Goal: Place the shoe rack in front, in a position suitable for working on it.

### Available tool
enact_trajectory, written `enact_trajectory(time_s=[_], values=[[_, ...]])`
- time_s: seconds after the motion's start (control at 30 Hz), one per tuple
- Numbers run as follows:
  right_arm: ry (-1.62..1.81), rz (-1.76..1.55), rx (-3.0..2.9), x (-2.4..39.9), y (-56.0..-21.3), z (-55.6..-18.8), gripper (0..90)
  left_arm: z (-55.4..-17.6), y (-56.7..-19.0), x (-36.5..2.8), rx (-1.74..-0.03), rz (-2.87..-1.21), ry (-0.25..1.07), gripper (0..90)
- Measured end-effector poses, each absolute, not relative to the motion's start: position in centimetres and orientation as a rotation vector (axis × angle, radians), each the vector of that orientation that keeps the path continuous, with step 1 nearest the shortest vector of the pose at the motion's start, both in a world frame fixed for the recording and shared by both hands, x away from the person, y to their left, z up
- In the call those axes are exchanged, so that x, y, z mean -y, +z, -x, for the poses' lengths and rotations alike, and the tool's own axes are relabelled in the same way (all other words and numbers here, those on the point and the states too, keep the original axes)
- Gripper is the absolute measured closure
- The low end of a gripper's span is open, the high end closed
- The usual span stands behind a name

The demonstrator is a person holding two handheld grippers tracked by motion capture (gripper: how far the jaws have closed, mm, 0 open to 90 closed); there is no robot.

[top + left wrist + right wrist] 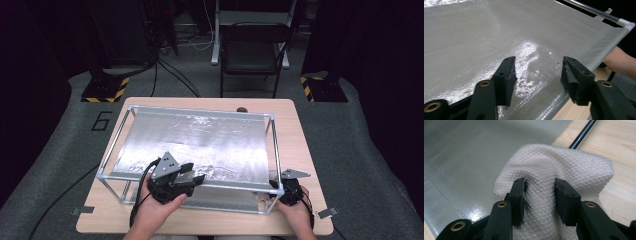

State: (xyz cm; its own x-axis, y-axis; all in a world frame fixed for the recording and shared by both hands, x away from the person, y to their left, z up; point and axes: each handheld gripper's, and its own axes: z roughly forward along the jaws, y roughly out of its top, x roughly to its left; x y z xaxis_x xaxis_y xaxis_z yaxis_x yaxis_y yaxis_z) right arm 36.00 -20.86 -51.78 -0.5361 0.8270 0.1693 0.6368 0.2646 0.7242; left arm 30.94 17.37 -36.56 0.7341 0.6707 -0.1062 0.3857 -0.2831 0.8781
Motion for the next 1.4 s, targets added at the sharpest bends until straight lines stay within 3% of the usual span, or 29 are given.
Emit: enact_trajectory(time_s=[0.27,1.0,1.4], values=[[1.106,-1.361,-2.276,21.0,-51.8,-37.0,62.5,-30.8,-36.3,-17.8,-0.782,-1.899,0.327,37.9],[1.158,-1.376,-2.188,21.7,-51.7,-36.9,70.1,-31.1,-37.6,-17.3,-0.734,-1.911,0.383,38.5],[1.176,-1.372,-2.258,22.8,-51.1,-34.7,73.4,-31.5,-37.7,-17.2,-0.722,-1.923,0.407,39.1]])
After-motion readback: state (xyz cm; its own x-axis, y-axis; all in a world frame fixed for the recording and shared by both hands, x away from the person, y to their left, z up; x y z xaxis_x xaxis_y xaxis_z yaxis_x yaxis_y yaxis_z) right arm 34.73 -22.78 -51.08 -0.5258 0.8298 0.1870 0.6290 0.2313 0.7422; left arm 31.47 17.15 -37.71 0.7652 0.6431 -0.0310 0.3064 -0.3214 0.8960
